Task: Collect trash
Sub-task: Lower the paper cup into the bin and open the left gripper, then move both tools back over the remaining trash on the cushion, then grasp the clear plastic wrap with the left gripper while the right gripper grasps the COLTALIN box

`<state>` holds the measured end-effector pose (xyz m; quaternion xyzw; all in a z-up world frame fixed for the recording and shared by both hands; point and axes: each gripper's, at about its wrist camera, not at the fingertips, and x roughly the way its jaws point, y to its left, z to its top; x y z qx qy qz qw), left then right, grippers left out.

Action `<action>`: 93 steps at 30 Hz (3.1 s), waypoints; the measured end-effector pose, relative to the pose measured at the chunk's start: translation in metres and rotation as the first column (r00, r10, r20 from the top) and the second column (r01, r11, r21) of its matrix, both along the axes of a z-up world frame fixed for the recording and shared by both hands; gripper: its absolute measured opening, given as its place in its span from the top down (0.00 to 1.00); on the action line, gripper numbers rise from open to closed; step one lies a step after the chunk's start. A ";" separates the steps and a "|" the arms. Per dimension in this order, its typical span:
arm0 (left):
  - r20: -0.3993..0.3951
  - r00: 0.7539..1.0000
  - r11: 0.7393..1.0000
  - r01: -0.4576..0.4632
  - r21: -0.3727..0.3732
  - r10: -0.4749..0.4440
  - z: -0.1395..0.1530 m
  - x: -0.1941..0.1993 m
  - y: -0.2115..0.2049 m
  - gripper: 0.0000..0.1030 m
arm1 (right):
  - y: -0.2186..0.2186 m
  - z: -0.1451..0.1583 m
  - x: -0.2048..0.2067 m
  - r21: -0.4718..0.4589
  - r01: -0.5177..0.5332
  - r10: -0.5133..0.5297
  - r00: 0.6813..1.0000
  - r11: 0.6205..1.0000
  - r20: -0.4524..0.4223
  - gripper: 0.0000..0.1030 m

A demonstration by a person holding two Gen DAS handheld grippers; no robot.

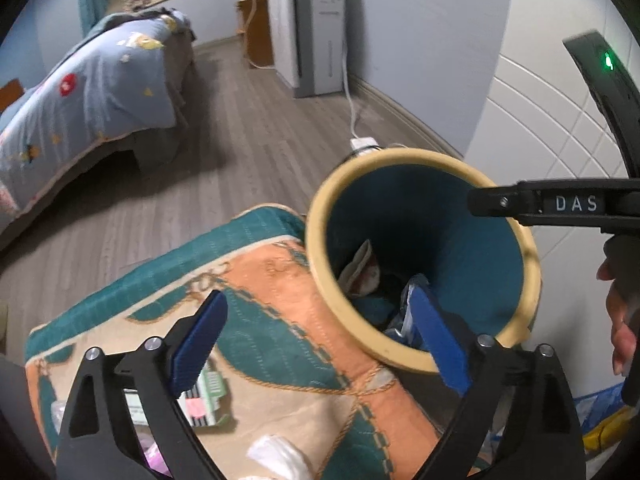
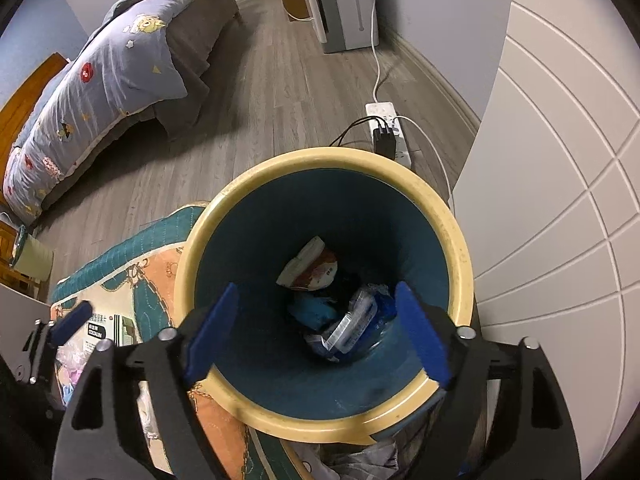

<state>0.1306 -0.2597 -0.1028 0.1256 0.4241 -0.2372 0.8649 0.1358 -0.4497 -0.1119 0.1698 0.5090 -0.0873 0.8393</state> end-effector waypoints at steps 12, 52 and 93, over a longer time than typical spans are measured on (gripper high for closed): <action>0.037 0.991 0.991 -0.126 0.039 0.125 0.029 -0.003 0.074 0.06 | 0.027 0.014 0.005 -0.018 -0.041 0.041 0.999 0.999 0.010 0.06; -0.017 0.925 0.925 -0.379 0.011 0.379 0.045 -0.034 0.309 0.05 | 0.256 0.007 0.009 -0.163 -0.529 0.523 0.848 0.833 -0.078 0.06; -0.322 0.922 0.976 -0.216 0.037 0.216 -0.049 0.047 0.286 0.44 | 0.344 -0.096 0.073 -0.161 -0.820 0.789 0.573 0.550 -0.221 0.06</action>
